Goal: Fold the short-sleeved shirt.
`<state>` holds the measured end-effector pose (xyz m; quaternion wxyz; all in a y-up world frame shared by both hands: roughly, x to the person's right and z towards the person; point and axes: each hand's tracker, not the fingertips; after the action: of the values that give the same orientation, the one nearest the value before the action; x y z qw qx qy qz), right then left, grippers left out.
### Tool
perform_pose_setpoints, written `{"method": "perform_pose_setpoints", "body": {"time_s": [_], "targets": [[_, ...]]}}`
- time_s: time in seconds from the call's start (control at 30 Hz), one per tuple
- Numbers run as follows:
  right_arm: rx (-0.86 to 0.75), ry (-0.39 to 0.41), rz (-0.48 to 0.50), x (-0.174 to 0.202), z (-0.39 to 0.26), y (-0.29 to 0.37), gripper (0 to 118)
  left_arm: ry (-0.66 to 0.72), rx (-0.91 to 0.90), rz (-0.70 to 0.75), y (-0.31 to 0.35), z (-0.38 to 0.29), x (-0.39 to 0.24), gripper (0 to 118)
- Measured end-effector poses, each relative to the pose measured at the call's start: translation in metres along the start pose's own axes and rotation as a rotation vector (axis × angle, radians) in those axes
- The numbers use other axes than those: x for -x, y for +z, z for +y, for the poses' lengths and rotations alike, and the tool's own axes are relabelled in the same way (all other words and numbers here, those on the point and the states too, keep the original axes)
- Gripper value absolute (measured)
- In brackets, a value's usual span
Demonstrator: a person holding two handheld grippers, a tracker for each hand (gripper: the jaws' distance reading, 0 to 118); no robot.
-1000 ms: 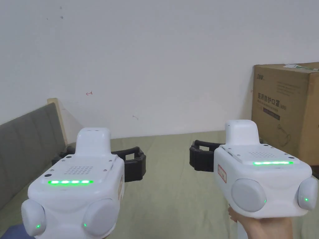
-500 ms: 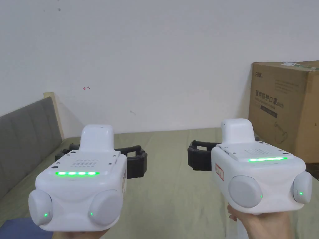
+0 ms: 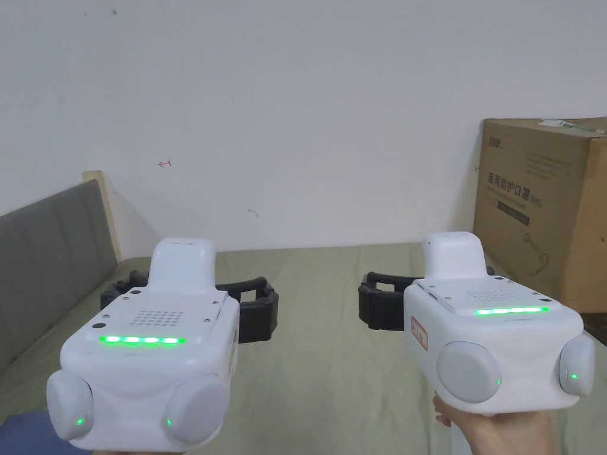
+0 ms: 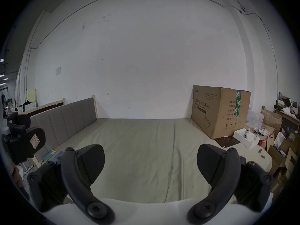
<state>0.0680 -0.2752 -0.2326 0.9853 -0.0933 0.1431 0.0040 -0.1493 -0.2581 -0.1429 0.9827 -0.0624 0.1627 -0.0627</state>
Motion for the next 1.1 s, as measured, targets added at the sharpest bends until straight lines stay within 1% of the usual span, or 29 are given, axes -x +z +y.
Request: {"method": "perform_pose_setpoints", "body": {"time_s": [0.07, 0.1, 0.2, 0.37, 0.53, 0.6, 0.67, 0.77, 0.87, 1.1], "targets": [[-0.001, 0.007, -0.003, -0.001, 0.0, -0.001, 113, 0.013, -0.003, -0.014, 0.001, 0.002, 0.002, 113], [0.0, 0.006, -0.004, -0.002, 0.0, -0.002, 113, 0.03, 0.008, -0.044, -0.001, 0.002, 0.005, 113], [0.006, -0.011, -0.003, -0.006, 0.0, -0.005, 113, 0.061, 0.031, -0.091, -0.005, 0.003, 0.006, 113], [0.008, -0.015, -0.007, -0.008, -0.001, -0.007, 113, 0.059, 0.085, -0.033, -0.013, 0.005, 0.001, 114], [0.01, -0.005, -0.007, -0.008, 0.0, -0.008, 113, 0.076, 0.071, -0.038, -0.012, 0.004, 0.0, 114], [0.004, -0.009, -0.007, -0.01, 0.002, -0.009, 113, 0.073, 0.061, -0.063, -0.012, 0.006, -0.001, 114], [-0.003, -0.009, 0.006, -0.01, 0.003, -0.009, 113, 0.058, 0.062, -0.047, -0.011, 0.011, -0.005, 114], [-0.004, 0.0, 0.0, -0.01, 0.003, -0.01, 113, 0.039, 0.044, -0.031, -0.011, 0.013, -0.007, 114], [0.004, 0.001, 0.004, -0.01, 0.002, -0.012, 113, 0.03, 0.068, 0.0, -0.013, 0.016, -0.01, 114], [-0.001, -0.012, 0.018, -0.011, 0.006, -0.013, 113, 0.053, 0.091, -0.027, -0.021, 0.015, -0.004, 114]]}}
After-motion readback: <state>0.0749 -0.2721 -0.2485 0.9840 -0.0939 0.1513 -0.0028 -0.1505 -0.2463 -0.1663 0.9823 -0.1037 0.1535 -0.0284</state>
